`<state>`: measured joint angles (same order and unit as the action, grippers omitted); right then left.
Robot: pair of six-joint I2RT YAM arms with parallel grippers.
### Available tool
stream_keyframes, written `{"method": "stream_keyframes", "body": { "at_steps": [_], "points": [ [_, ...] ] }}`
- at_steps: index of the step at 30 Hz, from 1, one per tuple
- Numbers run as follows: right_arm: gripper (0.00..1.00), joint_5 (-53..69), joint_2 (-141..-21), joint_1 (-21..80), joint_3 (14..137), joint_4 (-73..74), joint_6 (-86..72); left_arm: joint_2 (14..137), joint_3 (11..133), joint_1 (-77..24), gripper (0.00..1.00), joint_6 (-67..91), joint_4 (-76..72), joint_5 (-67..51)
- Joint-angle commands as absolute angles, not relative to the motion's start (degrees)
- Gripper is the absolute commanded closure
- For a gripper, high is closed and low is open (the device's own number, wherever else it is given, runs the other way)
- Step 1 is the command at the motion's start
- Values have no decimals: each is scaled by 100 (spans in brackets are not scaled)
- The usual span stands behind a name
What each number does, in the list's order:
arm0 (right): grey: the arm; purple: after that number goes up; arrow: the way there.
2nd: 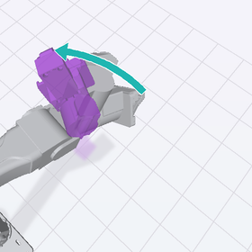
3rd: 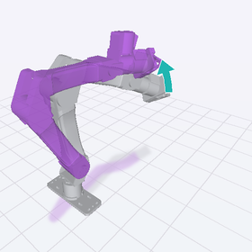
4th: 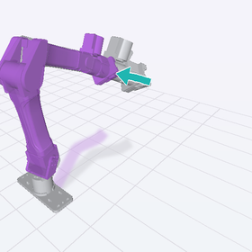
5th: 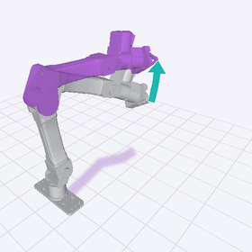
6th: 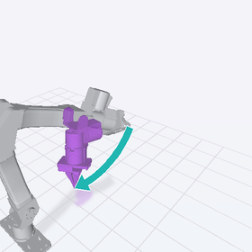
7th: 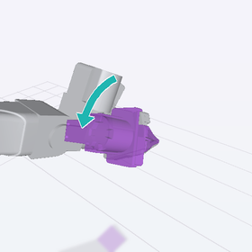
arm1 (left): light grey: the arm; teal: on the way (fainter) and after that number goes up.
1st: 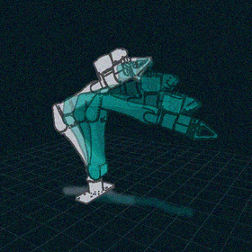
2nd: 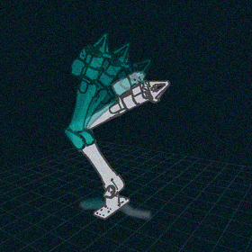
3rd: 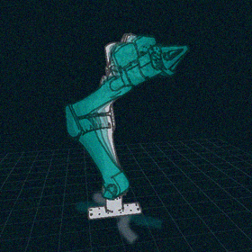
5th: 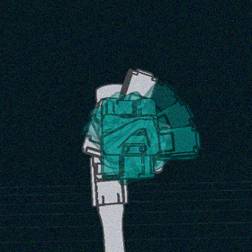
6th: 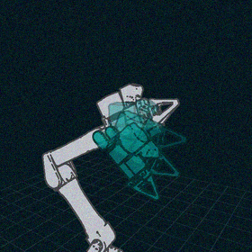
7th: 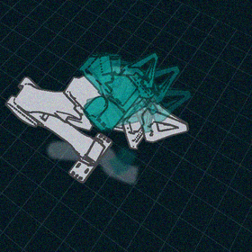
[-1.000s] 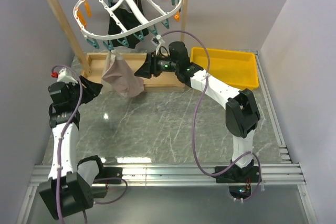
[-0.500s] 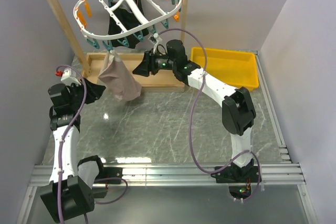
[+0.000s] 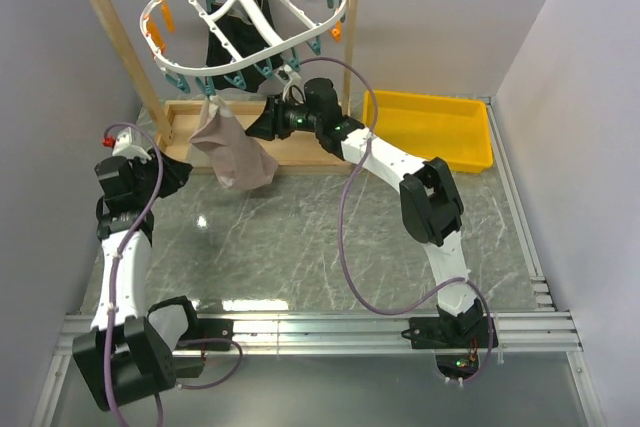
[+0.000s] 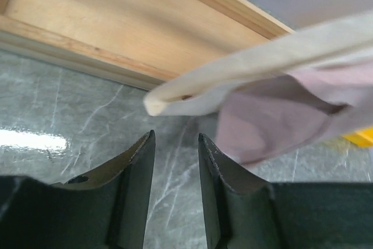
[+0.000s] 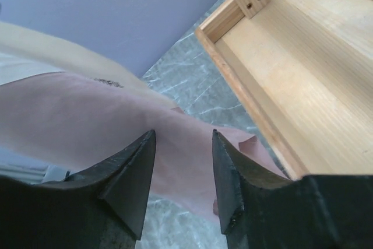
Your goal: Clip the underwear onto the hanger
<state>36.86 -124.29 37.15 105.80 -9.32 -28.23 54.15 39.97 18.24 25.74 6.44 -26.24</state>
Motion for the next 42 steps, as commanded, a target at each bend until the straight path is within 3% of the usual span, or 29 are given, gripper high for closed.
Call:
{"method": "stream_keyframes", "body": {
  "at_steps": [1,10,19,27,35,39,42],
  "points": [
    [49,3604,-12541,3753,11021,-1239,-2857,5869,4025,1837,60,2803,98,-2372],
    [34,4095,-12955,3762,11337,-1371,-2865,6995,4298,1802,64,3620,-1194,-3059],
    [37,4772,-13026,3876,11330,-1301,-2761,7734,4587,1626,63,3911,-2021,-3400],
    [25,4702,-13008,3911,11268,-1222,-2795,8392,4860,1204,64,4157,-2635,-4059],
    [21,4764,-13034,3894,11312,-1274,-2900,8841,5027,1134,67,4754,-3506,-5360],
    [31,4843,-13052,3885,11329,-1266,-2944,8895,5027,1134,69,5158,-3910,-5826],
    [58,4957,-12999,3885,11285,-1335,-3032,8851,5062,1125,68,5177,-3850,-5977]
  ]
}}
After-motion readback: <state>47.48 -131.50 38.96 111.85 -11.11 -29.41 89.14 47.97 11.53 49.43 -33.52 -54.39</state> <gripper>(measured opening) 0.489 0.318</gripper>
